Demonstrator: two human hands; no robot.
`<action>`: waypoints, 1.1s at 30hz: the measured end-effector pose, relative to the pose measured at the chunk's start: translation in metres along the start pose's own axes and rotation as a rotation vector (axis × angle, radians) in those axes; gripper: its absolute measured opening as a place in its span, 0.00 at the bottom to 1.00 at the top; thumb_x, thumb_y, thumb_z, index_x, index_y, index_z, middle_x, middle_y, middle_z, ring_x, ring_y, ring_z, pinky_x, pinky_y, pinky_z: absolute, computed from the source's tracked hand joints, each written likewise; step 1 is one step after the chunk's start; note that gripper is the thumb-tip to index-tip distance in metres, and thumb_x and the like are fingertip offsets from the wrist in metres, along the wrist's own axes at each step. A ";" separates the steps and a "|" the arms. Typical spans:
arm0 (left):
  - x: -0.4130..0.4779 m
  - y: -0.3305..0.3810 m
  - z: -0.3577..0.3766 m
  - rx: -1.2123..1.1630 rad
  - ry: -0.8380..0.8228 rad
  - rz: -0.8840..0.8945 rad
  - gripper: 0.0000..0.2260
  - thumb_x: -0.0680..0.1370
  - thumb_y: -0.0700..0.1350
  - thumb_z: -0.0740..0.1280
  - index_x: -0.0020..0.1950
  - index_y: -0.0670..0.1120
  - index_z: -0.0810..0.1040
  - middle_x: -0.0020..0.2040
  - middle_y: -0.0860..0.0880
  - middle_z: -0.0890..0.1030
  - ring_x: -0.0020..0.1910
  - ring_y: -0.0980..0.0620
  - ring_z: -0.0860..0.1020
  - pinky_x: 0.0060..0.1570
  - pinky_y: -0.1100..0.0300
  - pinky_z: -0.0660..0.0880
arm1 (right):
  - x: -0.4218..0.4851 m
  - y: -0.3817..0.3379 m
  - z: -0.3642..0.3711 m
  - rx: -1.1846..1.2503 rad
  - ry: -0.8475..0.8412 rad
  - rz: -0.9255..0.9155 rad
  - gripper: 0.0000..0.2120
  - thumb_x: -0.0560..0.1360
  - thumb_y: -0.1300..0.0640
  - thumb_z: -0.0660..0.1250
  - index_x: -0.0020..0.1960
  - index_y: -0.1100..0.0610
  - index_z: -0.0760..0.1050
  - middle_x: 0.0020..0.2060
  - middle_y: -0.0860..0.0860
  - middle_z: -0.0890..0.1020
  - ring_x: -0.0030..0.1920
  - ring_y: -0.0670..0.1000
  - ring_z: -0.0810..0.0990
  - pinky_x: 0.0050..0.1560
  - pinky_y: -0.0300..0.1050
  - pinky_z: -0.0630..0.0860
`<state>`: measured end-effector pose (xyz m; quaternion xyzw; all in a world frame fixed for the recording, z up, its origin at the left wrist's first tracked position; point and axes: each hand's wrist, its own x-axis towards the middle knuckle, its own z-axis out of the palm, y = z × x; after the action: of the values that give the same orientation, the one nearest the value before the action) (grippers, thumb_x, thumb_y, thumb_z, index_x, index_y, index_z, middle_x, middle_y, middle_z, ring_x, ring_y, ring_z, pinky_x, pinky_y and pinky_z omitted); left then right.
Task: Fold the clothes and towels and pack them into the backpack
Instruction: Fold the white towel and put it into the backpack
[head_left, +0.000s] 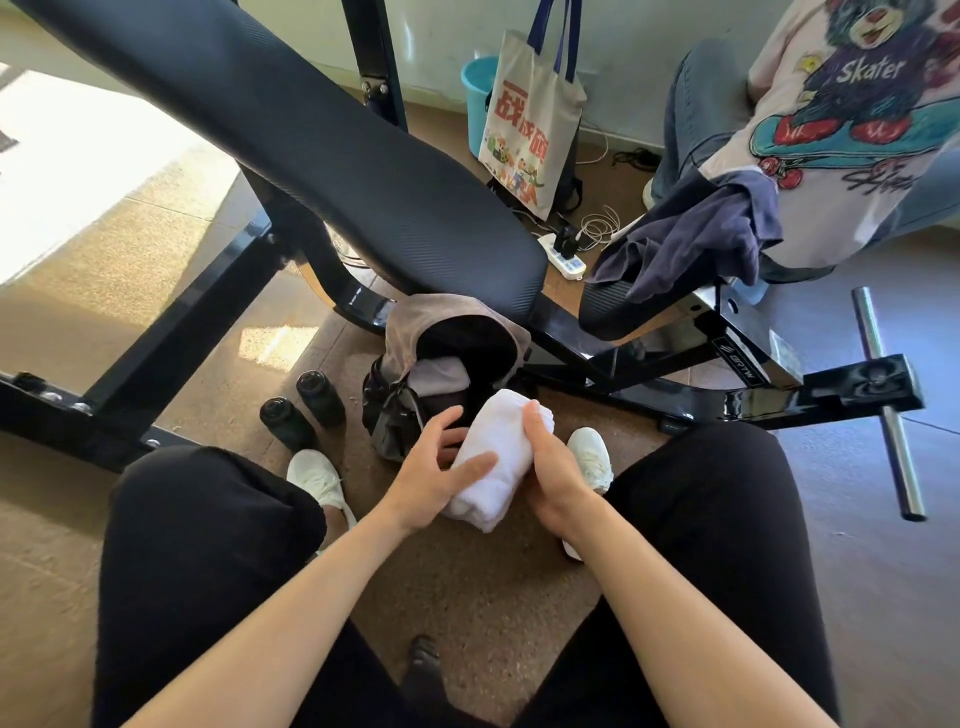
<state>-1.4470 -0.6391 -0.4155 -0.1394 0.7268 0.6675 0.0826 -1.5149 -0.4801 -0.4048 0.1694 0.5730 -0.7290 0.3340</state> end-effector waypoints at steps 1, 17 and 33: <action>-0.001 0.000 0.001 0.017 -0.050 0.001 0.50 0.63 0.65 0.75 0.80 0.50 0.59 0.67 0.50 0.76 0.63 0.58 0.77 0.52 0.70 0.76 | 0.001 0.001 0.001 -0.049 0.012 -0.028 0.23 0.80 0.35 0.60 0.61 0.54 0.76 0.55 0.58 0.85 0.57 0.57 0.85 0.63 0.59 0.79; 0.031 0.003 -0.027 0.186 -0.231 -0.031 0.25 0.75 0.54 0.75 0.69 0.61 0.70 0.65 0.55 0.73 0.61 0.55 0.76 0.59 0.59 0.75 | 0.058 -0.028 0.002 -0.745 -0.048 -0.145 0.22 0.83 0.39 0.58 0.56 0.55 0.79 0.46 0.50 0.82 0.45 0.52 0.83 0.45 0.47 0.79; 0.215 -0.056 -0.046 1.266 -0.002 0.261 0.27 0.75 0.44 0.67 0.71 0.65 0.69 0.64 0.49 0.69 0.56 0.42 0.75 0.50 0.48 0.75 | 0.242 -0.112 0.015 -1.514 -0.110 -0.400 0.29 0.79 0.51 0.67 0.78 0.51 0.64 0.71 0.55 0.66 0.69 0.65 0.69 0.69 0.62 0.69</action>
<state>-1.6299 -0.7081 -0.5294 0.0263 0.9908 0.1144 0.0676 -1.7632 -0.5518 -0.4713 -0.2473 0.9163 -0.1936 0.2487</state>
